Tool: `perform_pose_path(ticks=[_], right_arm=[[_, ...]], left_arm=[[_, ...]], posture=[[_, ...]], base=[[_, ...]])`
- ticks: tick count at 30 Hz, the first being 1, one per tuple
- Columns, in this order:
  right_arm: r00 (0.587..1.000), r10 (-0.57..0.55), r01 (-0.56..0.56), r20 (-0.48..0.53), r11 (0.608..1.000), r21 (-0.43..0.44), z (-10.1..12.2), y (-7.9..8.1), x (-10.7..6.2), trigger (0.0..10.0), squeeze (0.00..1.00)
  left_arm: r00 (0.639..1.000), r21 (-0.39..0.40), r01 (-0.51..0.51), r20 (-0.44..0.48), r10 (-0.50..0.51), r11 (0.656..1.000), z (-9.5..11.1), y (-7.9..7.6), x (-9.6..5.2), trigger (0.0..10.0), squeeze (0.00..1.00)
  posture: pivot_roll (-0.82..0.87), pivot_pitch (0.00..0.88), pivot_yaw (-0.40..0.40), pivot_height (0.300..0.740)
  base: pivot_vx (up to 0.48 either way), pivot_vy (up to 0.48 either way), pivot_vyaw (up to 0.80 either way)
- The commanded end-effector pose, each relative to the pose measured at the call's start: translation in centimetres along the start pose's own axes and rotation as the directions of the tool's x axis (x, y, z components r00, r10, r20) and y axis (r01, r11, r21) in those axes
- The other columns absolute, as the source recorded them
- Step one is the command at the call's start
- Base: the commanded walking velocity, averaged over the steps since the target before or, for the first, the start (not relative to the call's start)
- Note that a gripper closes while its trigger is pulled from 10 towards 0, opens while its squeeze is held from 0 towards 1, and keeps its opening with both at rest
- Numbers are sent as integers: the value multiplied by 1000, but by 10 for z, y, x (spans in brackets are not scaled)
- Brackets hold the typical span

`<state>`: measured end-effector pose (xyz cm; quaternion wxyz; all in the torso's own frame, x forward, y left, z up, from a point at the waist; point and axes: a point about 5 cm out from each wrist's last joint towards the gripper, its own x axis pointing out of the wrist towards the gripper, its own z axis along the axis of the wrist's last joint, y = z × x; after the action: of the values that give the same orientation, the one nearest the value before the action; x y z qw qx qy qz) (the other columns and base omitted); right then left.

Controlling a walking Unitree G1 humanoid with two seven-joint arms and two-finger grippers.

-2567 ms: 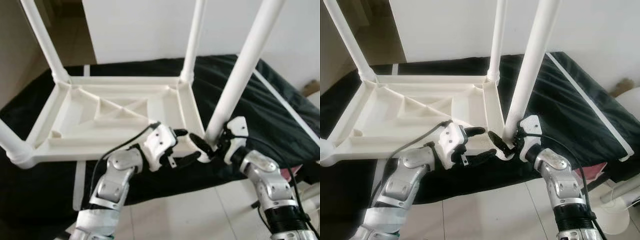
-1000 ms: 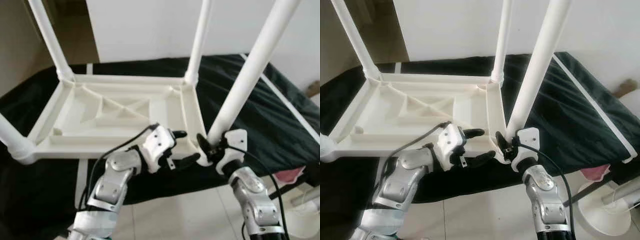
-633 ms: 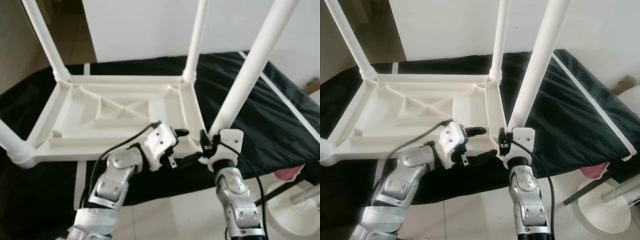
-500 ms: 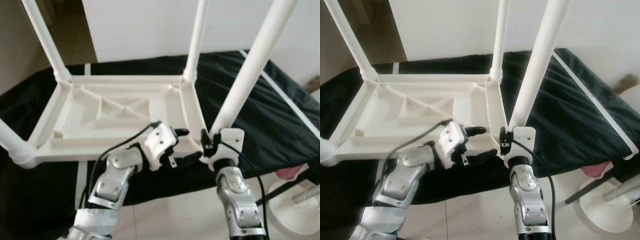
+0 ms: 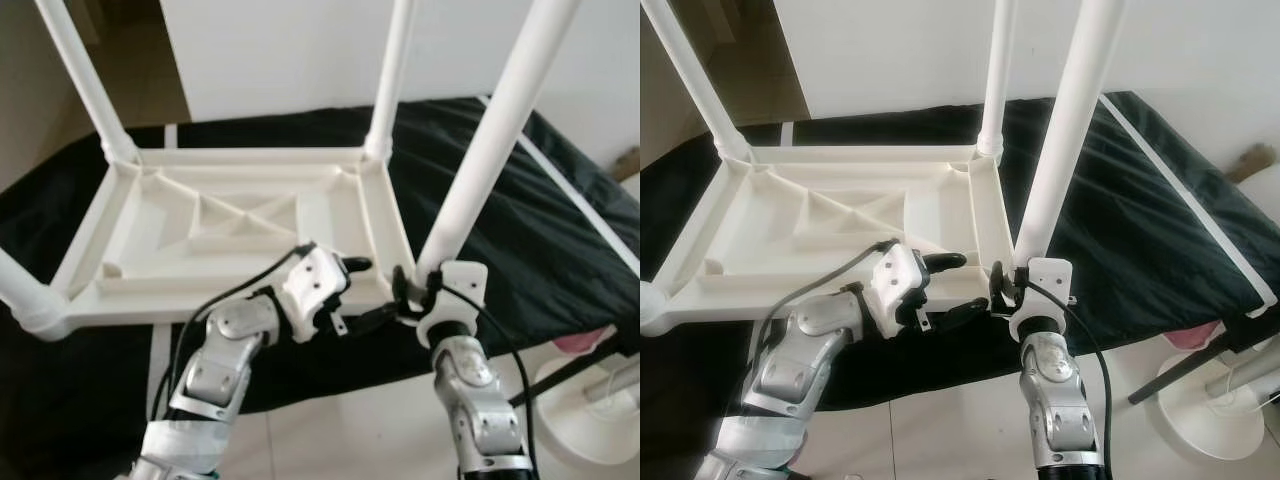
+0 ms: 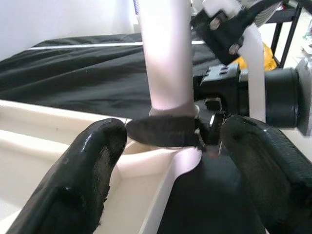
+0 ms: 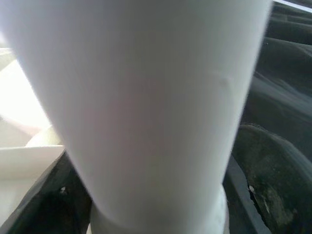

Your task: Building children table

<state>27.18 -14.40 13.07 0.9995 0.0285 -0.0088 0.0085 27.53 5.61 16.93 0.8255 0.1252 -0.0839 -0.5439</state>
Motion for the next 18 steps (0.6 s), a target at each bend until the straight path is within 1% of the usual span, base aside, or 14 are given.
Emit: perform_pose_path(ticks=[1, 4, 6, 8, 9, 12, 16, 17, 18], right_arm=[[1000, 26, -26, -6, 1000, 9, 0, -5, 1, 10000, 0], [993, 121, -121, 7, 992, -24, 6, -14, 4, 10000, 0], [989, 145, -144, 7, 989, -32, 7, -16, 5, 10000, 0], [984, 175, -175, 17, 984, -34, 11, -22, 7, 10000, 0], [984, 175, -175, 17, 984, -34, 11, -22, 7, 10000, 0], [966, 257, -257, 24, 966, -37, 17, -30, 11, 10000, 0], [963, 270, -270, 20, 962, -32, 18, -31, 12, 10000, 0], [951, 309, -309, 8, 950, -45, 17, -33, 14, 10000, 0], [951, 309, -309, 8, 950, -45, 17, -33, 14, 10000, 0]], left_arm=[[999, -5, -53, -14, 53, 999, -2, -1, -2, 10000, 0], [999, -15, -32, -20, 32, 999, -5, -4, -3, 10000, 0], [999, -16, -28, -20, 27, 999, -5, -5, -3, 10000, 0], [1000, -26, 2, -7, -3, 1000, -4, -7, -4, 10000, 0], [1000, -26, 2, -7, -3, 1000, -4, -7, -4, 10000, 0], [998, -39, 65, 20, -64, 997, -1, -12, -6, 10000, 0], [997, -40, 69, 23, -68, 997, -1, -12, -6, 10000, 0], [997, -45, 74, 27, -73, 996, 0, -13, -6, 10000, 0], [997, -45, 74, 27, -73, 996, 0, -13, -6, 10000, 0]], posture=[[-1, 57, -41, 740], [-7, 49, -46, 740], [-9, 47, -46, 740], [-15, 36, -55, 740], [-15, 36, -55, 740], [-16, 34, -56, 740], [-17, 29, -58, 740], [-15, 25, -60, 740], [-15, 25, -60, 740]], base=[[0, 0, 0], [0, 0, 0], [0, 0, 0], [0, 0, 0], [0, 0, 0], [0, 0, 0], [0, 0, 0], [0, 0, 0], [0, 0, 0]])
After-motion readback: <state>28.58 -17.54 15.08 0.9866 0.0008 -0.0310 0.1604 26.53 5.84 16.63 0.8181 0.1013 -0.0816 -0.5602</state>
